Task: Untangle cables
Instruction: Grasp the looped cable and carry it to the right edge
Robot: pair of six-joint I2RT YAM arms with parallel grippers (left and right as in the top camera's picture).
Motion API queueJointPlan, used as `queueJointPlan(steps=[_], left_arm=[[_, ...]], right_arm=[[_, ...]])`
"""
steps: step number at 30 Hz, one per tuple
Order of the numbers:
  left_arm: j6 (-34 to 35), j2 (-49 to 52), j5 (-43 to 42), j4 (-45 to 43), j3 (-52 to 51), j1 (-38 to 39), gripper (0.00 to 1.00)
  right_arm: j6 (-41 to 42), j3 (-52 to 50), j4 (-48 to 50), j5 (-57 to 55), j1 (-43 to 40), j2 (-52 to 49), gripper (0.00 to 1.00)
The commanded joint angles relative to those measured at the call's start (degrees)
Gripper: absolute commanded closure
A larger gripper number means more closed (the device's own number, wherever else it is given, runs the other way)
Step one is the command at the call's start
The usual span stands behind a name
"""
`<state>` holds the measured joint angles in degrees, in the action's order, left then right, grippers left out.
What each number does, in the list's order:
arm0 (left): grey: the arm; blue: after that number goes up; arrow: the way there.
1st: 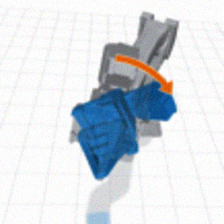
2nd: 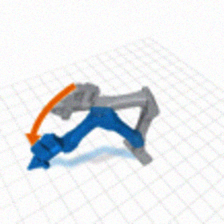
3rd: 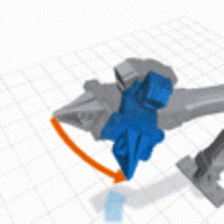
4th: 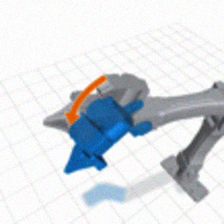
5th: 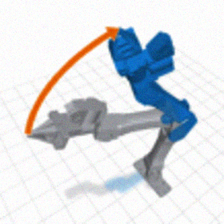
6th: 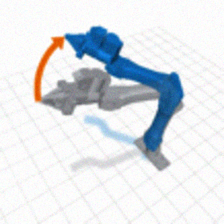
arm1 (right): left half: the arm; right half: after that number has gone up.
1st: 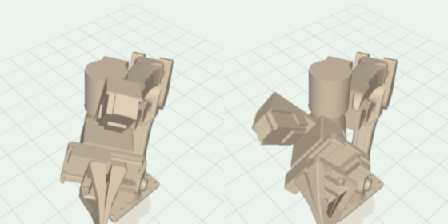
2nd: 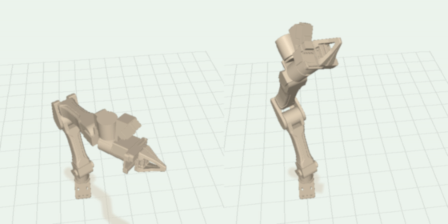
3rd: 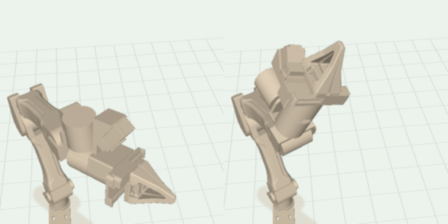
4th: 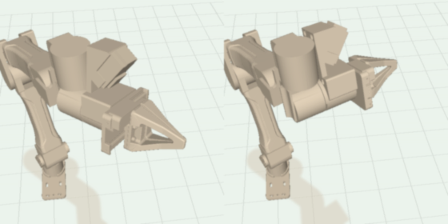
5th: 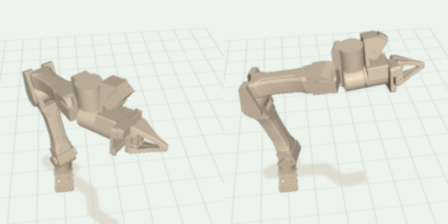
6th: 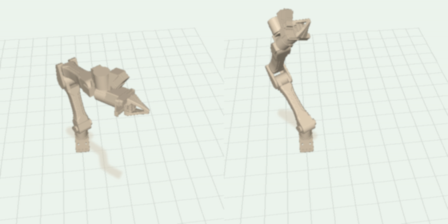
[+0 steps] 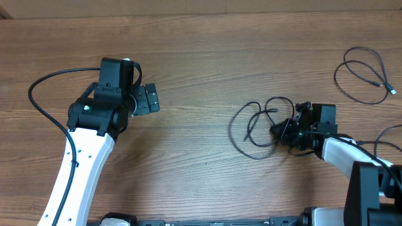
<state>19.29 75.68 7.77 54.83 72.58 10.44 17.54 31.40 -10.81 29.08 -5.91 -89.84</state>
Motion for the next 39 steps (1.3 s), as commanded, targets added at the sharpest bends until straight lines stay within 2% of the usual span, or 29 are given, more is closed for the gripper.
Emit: queueJointPlan(steps=[1, 4, 8, 13, 17, 22, 27, 32, 35, 39], left_arm=[[-0.63, -0.02, 0.52, 0.00, 0.44, -0.28, 0.00], [-0.66, -0.02, 0.52, 0.00, 0.44, -0.28, 0.00], [-0.66, -0.02, 0.52, 0.00, 0.44, -0.28, 0.00], [-0.66, -0.02, 0.52, 0.00, 0.44, -0.28, 0.00], [-0.66, -0.02, 0.52, 0.00, 0.44, -0.28, 0.00], [-0.66, -0.02, 0.52, 0.00, 0.44, -0.28, 0.00], [-0.66, -0.02, 0.52, 0.00, 0.44, -0.28, 0.00], [-0.63, -0.02, 0.52, 0.00, 0.44, -0.28, 0.00], [-0.63, -0.02, 0.52, 0.00, 0.44, -0.28, 0.00], [-0.63, -0.02, 0.52, 0.00, 0.44, -0.28, 0.00]], right_arm=[[0.07, -0.02, 0.39, 3.41, 0.26, -0.94, 0.96], [0.04, 7.56, -4.98, 4.66, 0.22, 1.44, 0.96], [0.02, 26.77, -20.87, -2.36, 0.22, 7.98, 0.96], [0.02, 52.04, -35.89, -25.38, 0.22, 13.46, 0.96], [-0.87, 63.08, -38.82, -43.39, 0.15, 16.13, 0.96], [-10.64, 67.91, -36.57, -61.70, 0.15, 19.89, 0.96], [-22.47, 68.11, -29.27, -84.48, -1.88, 23.10, 0.96], [-22.34, 68.00, -28.87, -84.15, -12.50, 21.70, 0.96], [-21.81, 68.00, -29.16, -80.17, -19.76, 20.00, 0.96], [-12.85, 68.00, -31.15, -73.88, -29.00, 16.92, 0.96]])
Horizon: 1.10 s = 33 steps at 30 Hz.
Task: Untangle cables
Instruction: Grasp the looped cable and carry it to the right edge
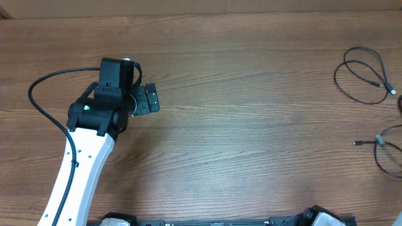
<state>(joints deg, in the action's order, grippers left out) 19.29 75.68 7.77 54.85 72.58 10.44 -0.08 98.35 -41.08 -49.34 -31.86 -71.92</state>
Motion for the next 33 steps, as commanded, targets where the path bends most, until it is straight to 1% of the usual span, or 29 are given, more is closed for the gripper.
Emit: queueJointPlan(steps=[1, 3, 4, 6, 8, 10, 14, 16, 17, 18, 19, 20, 21, 22, 23, 25, 27, 28, 29, 30, 31, 33], left_arm=[[-0.63, -0.02, 0.52, -0.04, 0.44, -0.28, 0.00], [-0.63, -0.02, 0.52, -0.02, 0.44, -0.28, 0.00], [-0.63, -0.02, 0.52, -0.02, 0.44, -0.28, 0.00], [-0.63, -0.02, 0.50, -0.02, 0.44, -0.28, 0.00], [-0.66, -0.02, 0.52, -0.02, 0.44, -0.28, 0.00], [-0.63, -0.02, 0.52, -0.02, 0.44, -0.28, 0.00], [-0.63, -0.02, 0.52, -0.04, 0.44, -0.28, 0.00], [-0.63, -0.02, 0.52, -0.04, 0.44, -0.28, 0.00], [-0.66, -0.02, 0.52, -0.02, 0.44, -0.28, 0.00], [-0.63, -0.02, 0.52, -0.02, 0.44, -0.28, 0.00], [-0.63, -0.02, 0.52, -0.02, 0.44, -0.28, 0.00], [-0.66, -0.02, 0.52, -0.02, 0.44, -0.28, 0.00], [-0.66, -0.02, 0.52, -0.02, 0.44, -0.28, 0.00], [-0.66, -0.02, 0.52, -0.02, 0.44, -0.28, 0.00], [-0.63, -0.02, 0.52, -0.02, 0.44, -0.28, 0.00], [-0.66, -0.02, 0.52, -0.02, 0.44, -0.28, 0.00], [-0.66, -0.02, 0.52, -0.02, 0.44, -0.28, 0.00], [-0.63, -0.02, 0.52, -0.02, 0.44, -0.28, 0.00], [-0.66, -0.02, 0.52, -0.02, 0.44, -0.28, 0.00], [-0.63, -0.02, 0.52, -0.02, 0.44, -0.28, 0.00], [-0.66, -0.02, 0.52, -0.02, 0.44, -0.28, 0.00], [-0.66, -0.02, 0.52, -0.02, 0.44, -0.28, 0.00]], right_arm=[[8.90, 1.03, -2.97, 8.68, -6.60, -2.62, 0.96], [15.02, 1.03, -5.81, 15.91, -11.28, -5.20, 0.96], [18.71, 1.03, -8.11, 22.21, -14.69, -7.56, 0.96], [22.36, 0.98, -11.61, 29.79, -18.97, -11.43, 0.96], [23.06, 0.98, -14.21, 33.33, -21.05, -13.99, 0.96], [23.04, 0.98, -18.64, 39.30, -24.00, -18.16, 0.96], [22.75, 0.98, -24.59, 48.74, -27.30, -26.08, 0.96], [22.73, 0.92, -25.68, 49.92, -27.36, -28.74, 0.96], [22.60, 0.74, -25.70, 49.92, -27.36, -29.49, 0.94], [22.60, 0.20, -25.66, 49.94, -27.32, -30.77, 0.82], [22.60, -0.15, -25.66, 50.36, -27.30, -31.78, 0.61], [22.60, -0.52, -25.68, 51.30, -27.30, -32.46, 0.34], [22.60, -0.68, -25.94, 52.19, -27.32, -32.83, 0.12], [22.58, -0.85, -26.38, 53.09, -27.30, -33.03, 0.03], [22.58, -0.90, -26.60, 53.42, -27.30, -33.03, 0.00], [21.88, -0.90, -26.73, 54.69, -27.30, -33.00, 0.00], [15.74, -0.90, -26.53, 61.83, -27.15, -33.00, 0.00], [12.39, -0.90, -26.64, 68.22, -26.80, -33.00, 0.00], [10.86, -0.90, -26.82, 71.63, -26.49, -33.00, 0.00], [6.97, -0.90, -27.52, 76.91, -25.51, -33.00, 0.00], [3.89, -0.87, -28.46, 79.67, -23.89, -32.98, 0.00], [0.87, -0.87, -30.01, 79.91, -20.15, -32.98, 0.00]])
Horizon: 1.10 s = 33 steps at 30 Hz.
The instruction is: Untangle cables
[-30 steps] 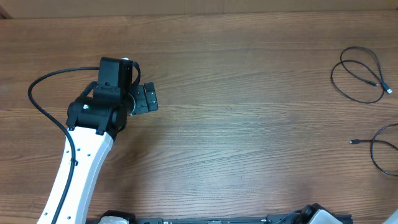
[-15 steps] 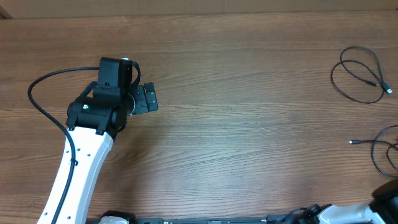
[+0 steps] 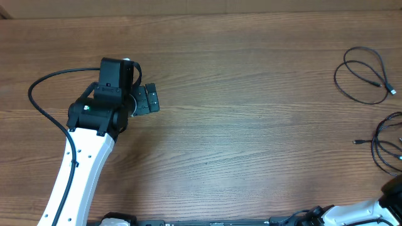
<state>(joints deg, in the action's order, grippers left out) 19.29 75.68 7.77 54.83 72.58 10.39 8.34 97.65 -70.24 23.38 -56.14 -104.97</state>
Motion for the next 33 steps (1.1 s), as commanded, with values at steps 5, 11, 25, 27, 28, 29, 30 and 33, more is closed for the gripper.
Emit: queueJointPlan(steps=[5, 11, 25, 27, 28, 29, 30, 33], left_arm=[[-0.63, -0.02, 0.52, 0.00, 0.44, -0.24, 0.00], [-0.66, -0.02, 0.52, 0.00, 0.44, -0.24, 0.00], [-0.66, -0.02, 0.50, -0.02, 0.44, -0.24, 0.00], [-0.66, -0.02, 0.52, -0.02, 0.44, -0.24, 0.00], [-0.63, -0.02, 0.52, -0.02, 0.44, -0.24, 0.00], [-0.63, -0.02, 0.52, -0.02, 0.44, -0.24, 0.00], [-0.66, -0.02, 0.52, 0.00, 0.44, -0.24, 0.00], [-0.63, -0.02, 0.52, -0.02, 0.44, -0.24, 0.00]], right_arm=[[-12.11, -0.17, -3.96, 2.12, 19.76, 0.07, 0.00], [-11.15, -0.17, -5.29, -10.54, 44.09, 0.07, 0.00], [4.09, -0.20, 1.62, -22.34, 67.28, 0.07, 0.00], [4.07, -0.20, 1.64, -20.26, 67.28, 0.07, 0.00], [4.07, -0.20, 1.64, -20.26, 67.28, 0.07, 0.00], [4.07, -0.20, 1.64, -20.26, 67.28, 0.07, 0.00], [4.07, -0.20, 1.64, -20.26, 67.28, 0.07, 0.00], [4.07, -0.20, 1.62, -20.26, 67.28, 0.07, 0.00]])
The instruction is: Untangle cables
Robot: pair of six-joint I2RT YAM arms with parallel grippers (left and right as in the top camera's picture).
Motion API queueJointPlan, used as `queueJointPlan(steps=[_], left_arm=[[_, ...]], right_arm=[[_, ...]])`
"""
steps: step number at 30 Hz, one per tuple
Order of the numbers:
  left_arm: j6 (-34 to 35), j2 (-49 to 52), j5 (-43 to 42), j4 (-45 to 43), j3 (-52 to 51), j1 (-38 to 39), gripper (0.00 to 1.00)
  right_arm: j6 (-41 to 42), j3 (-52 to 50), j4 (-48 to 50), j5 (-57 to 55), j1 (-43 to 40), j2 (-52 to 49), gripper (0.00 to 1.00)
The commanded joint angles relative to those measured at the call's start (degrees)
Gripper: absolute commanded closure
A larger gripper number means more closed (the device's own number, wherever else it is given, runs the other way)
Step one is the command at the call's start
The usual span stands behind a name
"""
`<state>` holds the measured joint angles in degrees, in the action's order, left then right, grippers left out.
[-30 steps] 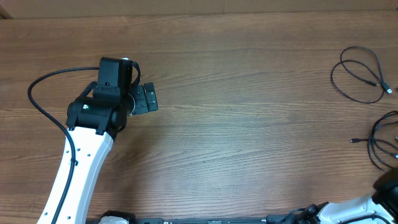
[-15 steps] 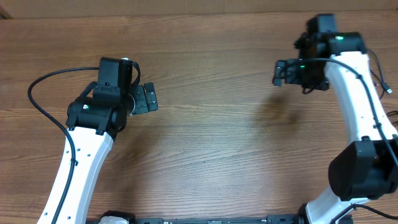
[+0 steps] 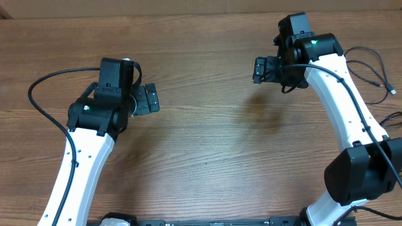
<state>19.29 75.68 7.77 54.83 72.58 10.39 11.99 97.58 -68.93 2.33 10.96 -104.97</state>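
One black cable [image 3: 382, 69] lies in a loose loop at the far right of the table, partly covered by my right arm. Of a second black cable [image 3: 394, 117], only a short curve shows at the right edge below it, apart from the first. My right gripper [image 3: 259, 69] hangs over the upper middle-right of the table, pointing left, open and holding nothing, well away from both cables. My left gripper [image 3: 151, 99] is at the left, pointing right, open and empty.
The wooden table [image 3: 207, 144] fills the view. My left arm's own black lead [image 3: 39, 88] arcs out at the left. The right arm's white links cross the right side from the front edge.
My right arm was barely in view at the bottom right corner. It now reaches up over the right side, its gripper empty at the upper middle. The second cable is mostly hidden behind it.
At first my right gripper sat at a tangled black cable right of the table's middle. Then that cable lay at the right edge, below the looped one, with the arm out of view. It stayed there, and the arm now stands over the table. The left arm never moved.
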Motion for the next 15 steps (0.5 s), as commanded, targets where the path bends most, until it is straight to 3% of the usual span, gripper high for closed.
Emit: queueJointPlan(steps=[1, 15], left_arm=[[-0.66, -0.02, 0.52, 0.00, 0.44, -0.24, 0.00], [-0.76, -1.29, 2.69, 0.00, -0.44, -0.26, 0.00]], right_arm=[[0.42, -0.13, 0.33, 0.79, 0.17, 0.07, 0.00], [0.42, -0.13, 0.33, 0.79, 0.17, 0.07, 0.00]])
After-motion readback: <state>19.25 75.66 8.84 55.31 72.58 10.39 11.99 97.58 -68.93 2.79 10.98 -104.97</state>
